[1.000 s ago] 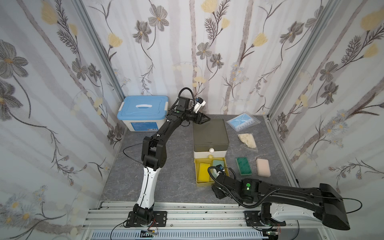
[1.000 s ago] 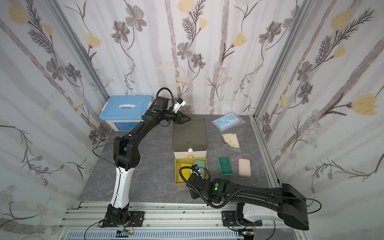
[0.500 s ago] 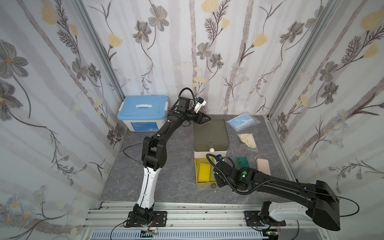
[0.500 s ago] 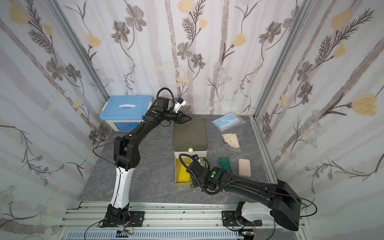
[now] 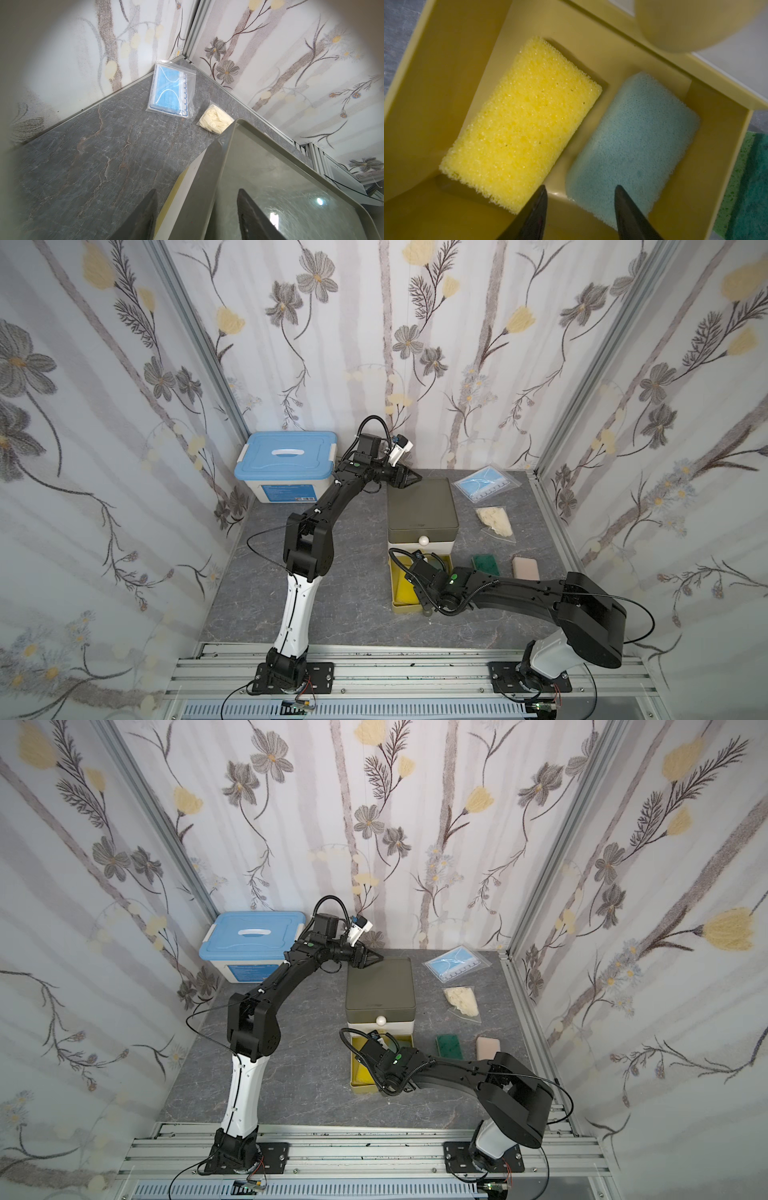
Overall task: Take the sponge out of the drawer
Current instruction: Pick up the sponge from the drawer.
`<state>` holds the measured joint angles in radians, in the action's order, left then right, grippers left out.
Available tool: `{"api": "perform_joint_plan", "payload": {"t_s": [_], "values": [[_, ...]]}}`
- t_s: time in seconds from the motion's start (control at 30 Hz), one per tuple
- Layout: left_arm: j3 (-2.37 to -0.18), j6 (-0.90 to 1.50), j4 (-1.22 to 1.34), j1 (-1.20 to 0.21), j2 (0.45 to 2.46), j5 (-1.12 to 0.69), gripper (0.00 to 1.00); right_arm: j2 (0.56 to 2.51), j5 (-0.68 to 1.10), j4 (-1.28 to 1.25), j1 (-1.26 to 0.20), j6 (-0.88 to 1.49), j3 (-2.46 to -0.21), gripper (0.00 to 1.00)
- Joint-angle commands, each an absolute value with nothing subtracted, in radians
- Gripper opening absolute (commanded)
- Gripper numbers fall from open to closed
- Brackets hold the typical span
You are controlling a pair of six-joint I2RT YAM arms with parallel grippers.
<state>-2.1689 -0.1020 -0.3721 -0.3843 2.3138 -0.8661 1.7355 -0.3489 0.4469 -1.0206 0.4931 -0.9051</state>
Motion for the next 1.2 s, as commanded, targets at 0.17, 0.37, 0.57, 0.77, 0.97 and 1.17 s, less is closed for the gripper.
{"api": "perform_joint_plan", "payload": {"t_s": [0.17, 0.37, 0.57, 0.77, 0.97, 1.17], "values": [[-2.16, -0.114, -0.532, -0.381, 2.33, -0.834, 0.62, 1.818, -0.419, 0.456, -1.021, 0.481, -0.963, 0.51], [-2.154, -0.116, -0.532, -0.378, 2.328, -0.834, 0.62, 1.83, -0.465, 0.493, -1.02, 0.495, -0.962, 0.43], [-2.154, -0.117, -0.535, -0.376, 2.326, -0.832, 0.62, 1.844, -0.484, 0.517, -1.02, 0.504, -0.963, 0.34], [-2.153, -0.117, -0.535, -0.376, 2.326, -0.832, 0.62, 1.882, -0.494, 0.523, -1.02, 0.506, -0.968, 0.1], [-2.154, -0.117, -0.534, -0.375, 2.325, -0.83, 0.62, 1.863, -0.509, 0.546, -1.022, 0.491, -0.981, 0.0], [-2.164, -0.112, -0.531, -0.375, 2.331, -0.831, 0.62, 1.772, -0.522, 0.611, -1.022, 0.465, -1.005, 0.0]]}}
